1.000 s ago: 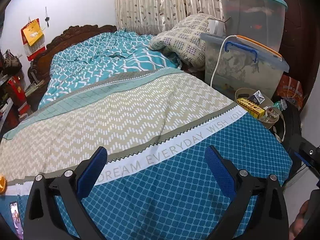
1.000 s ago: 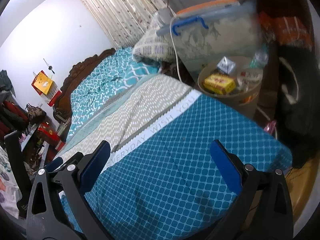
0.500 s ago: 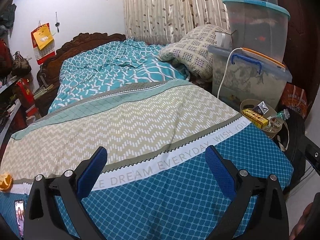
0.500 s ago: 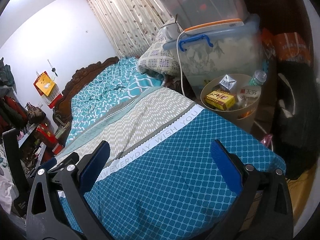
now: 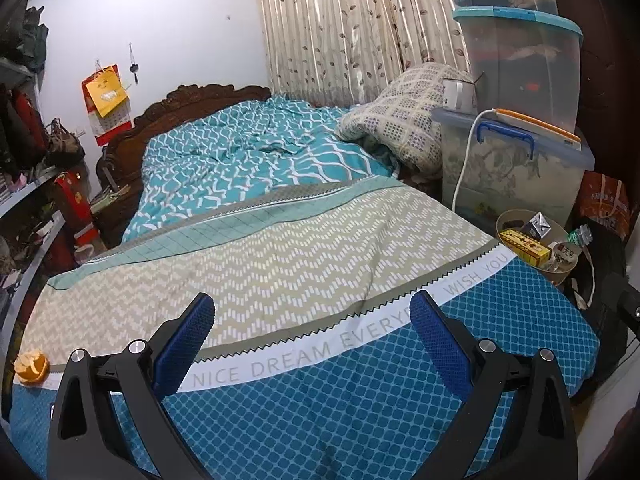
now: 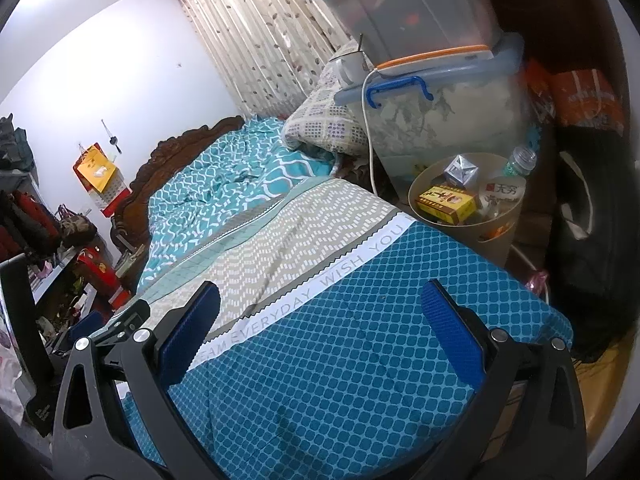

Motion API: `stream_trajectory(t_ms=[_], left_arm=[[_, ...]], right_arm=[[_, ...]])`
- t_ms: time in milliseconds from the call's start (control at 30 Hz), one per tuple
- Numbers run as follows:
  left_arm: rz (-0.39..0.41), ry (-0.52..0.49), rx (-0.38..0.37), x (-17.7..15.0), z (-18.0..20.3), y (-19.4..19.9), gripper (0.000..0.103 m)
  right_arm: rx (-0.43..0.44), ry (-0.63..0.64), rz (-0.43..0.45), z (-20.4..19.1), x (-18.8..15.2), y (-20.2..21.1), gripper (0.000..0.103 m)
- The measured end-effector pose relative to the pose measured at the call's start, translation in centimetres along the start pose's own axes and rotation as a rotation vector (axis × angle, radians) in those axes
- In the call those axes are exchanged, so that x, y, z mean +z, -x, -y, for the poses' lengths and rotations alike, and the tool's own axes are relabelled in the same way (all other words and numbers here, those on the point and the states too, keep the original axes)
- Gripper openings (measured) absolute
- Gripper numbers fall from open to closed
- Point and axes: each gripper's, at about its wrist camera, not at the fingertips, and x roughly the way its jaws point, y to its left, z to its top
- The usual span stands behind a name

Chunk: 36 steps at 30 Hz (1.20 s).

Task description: Collect trash

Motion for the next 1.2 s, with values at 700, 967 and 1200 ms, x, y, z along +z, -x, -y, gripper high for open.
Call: stream_trajectory(t_ms=[700,967,1200], left_arm=[[0.032,-0.013,0.025,-0.2,-0.1,1.7,0.094],[0.053,-0.011,0.001,-0.3,-0.2,2.6,0.094],[0.053,-0.007,-0.012,-0.3,-0.1,2.8,0.094]], right_arm=[[0.009,0.001,0.007,-0.3,-0.2,1.0,0.099],[0.009,0.001,0.007,-0.3,-0.3,1.1,0.099],[0.01,0.001,0.012,-0.3,-0.1,1.4,0.099]])
